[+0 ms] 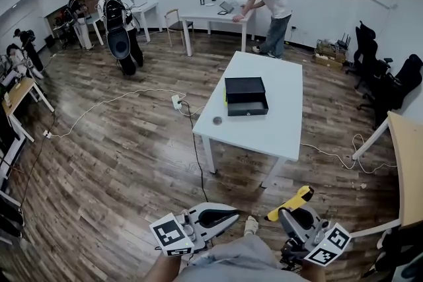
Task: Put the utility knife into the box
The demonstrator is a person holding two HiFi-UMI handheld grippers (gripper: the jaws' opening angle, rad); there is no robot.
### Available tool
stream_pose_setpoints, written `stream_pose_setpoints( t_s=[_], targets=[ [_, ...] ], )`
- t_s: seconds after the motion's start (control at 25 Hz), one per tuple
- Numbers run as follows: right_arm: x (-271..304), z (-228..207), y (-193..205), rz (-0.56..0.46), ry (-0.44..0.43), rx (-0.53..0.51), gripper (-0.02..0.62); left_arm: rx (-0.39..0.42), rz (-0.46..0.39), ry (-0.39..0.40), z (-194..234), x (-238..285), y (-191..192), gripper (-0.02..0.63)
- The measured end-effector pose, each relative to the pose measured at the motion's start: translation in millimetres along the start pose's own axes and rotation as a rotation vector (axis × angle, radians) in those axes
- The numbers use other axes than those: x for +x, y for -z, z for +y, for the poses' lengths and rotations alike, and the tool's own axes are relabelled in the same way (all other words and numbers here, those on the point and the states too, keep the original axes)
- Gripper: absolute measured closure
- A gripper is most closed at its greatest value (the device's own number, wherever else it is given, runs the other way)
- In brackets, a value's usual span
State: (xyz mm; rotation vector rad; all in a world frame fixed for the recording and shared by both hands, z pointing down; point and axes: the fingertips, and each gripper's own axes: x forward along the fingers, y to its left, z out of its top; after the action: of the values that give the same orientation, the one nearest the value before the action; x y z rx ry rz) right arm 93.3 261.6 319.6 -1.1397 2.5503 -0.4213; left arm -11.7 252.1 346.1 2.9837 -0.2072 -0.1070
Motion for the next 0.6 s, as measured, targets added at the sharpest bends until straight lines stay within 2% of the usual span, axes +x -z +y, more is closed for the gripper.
stream_pose_setpoints(
  t_s=[0.2, 0.32, 0.6],
  targets=[
    [23, -23, -3, -0.001, -0.022, 0.011, 0.522, -0.023, 0.023, -0.018, 22, 5, 7, 0.588],
    [38, -38, -9, -0.008, -0.041, 0.007, 0.522, -0.031, 0.025, -0.001, 36, 15, 8, 0.588],
    [51, -94, -27, -0.011, -0.005, 0.014, 0.522, -0.018, 0.026, 0.043, 77, 66, -3, 0.588]
  ],
)
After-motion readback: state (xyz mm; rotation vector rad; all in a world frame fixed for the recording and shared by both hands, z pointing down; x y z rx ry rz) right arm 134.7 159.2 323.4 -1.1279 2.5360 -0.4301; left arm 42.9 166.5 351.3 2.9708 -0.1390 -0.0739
